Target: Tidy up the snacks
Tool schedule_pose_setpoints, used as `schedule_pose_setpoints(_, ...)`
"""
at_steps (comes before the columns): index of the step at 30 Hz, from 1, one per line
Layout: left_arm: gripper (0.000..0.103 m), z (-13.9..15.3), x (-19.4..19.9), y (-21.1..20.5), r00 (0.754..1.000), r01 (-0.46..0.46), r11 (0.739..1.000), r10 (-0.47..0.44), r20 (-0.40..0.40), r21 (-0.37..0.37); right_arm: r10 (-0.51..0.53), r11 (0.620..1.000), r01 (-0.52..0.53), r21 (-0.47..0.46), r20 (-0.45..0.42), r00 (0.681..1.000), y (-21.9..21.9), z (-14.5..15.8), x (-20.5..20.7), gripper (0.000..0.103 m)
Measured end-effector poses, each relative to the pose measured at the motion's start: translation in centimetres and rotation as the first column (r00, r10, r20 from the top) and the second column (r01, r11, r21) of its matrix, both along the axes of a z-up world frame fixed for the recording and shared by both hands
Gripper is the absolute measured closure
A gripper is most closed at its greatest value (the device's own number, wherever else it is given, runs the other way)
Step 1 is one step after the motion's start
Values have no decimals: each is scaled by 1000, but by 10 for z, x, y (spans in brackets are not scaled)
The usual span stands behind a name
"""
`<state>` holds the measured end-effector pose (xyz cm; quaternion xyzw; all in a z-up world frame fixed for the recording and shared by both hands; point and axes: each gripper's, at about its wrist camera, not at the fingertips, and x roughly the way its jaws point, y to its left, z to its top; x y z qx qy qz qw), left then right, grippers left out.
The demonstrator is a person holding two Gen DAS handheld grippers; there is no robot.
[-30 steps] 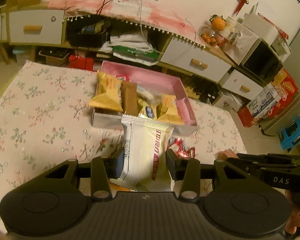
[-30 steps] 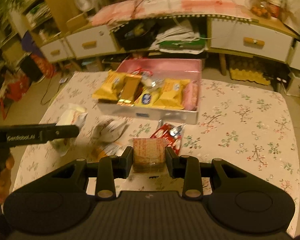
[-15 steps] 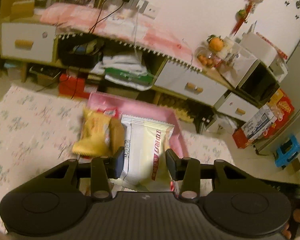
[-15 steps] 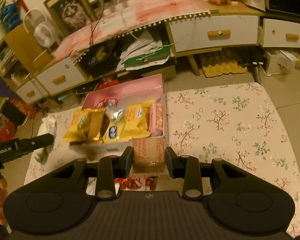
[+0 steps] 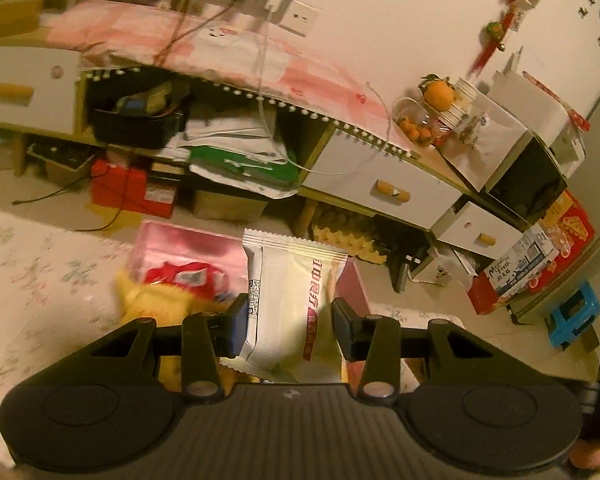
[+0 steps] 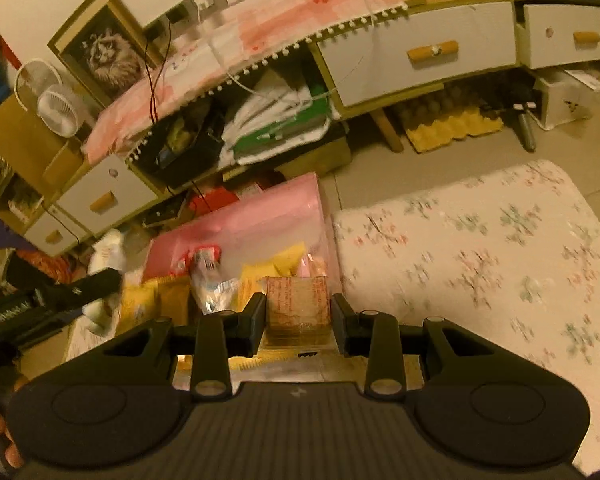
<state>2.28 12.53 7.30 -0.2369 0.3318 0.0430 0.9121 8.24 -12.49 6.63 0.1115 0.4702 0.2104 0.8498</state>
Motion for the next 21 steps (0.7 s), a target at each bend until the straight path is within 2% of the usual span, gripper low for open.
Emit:
schedule_pose_setpoints(3, 54, -15, 23, -2, 999, 18, 1000, -18, -50, 6, 6, 999, -7, 38, 19, 1000, 9, -1, 12, 71)
schedule_pose_setpoints(7, 54, -28, 52, 0, 997, 30, 999, -28, -78, 19, 2, 995, -4, 98, 23, 1000, 23, -11, 28, 71)
schedule_pose_setpoints(12, 54, -53, 81, 0, 992, 17, 999, -12, -126, 35, -1, 999, -1, 37, 53, 999, 37, -33, 45, 71)
schedule_pose_setpoints(14, 51, -62, 88, -1, 990, 16, 998, -8, -139, 55, -10, 999, 6, 45, 79, 997, 38, -38, 49, 71)
schedule_pose_setpoints(16, 40, -62, 86, -2, 991, 28, 998, -21, -130, 52, -28, 997, 22, 69, 97, 995, 36, -39, 50, 64)
schedule_pose_setpoints(18, 35, -56, 76, 3, 995, 14, 1000, -12, -98, 10, -37, 999, 33, 37, 107, 994, 34, -36, 48, 48)
schedule_pose_setpoints(21, 35, -41, 62, 9, 997, -5, 1000, 3, -80, -29, -48, 999, 47, 15, 119, 992, 28, -28, 46, 49)
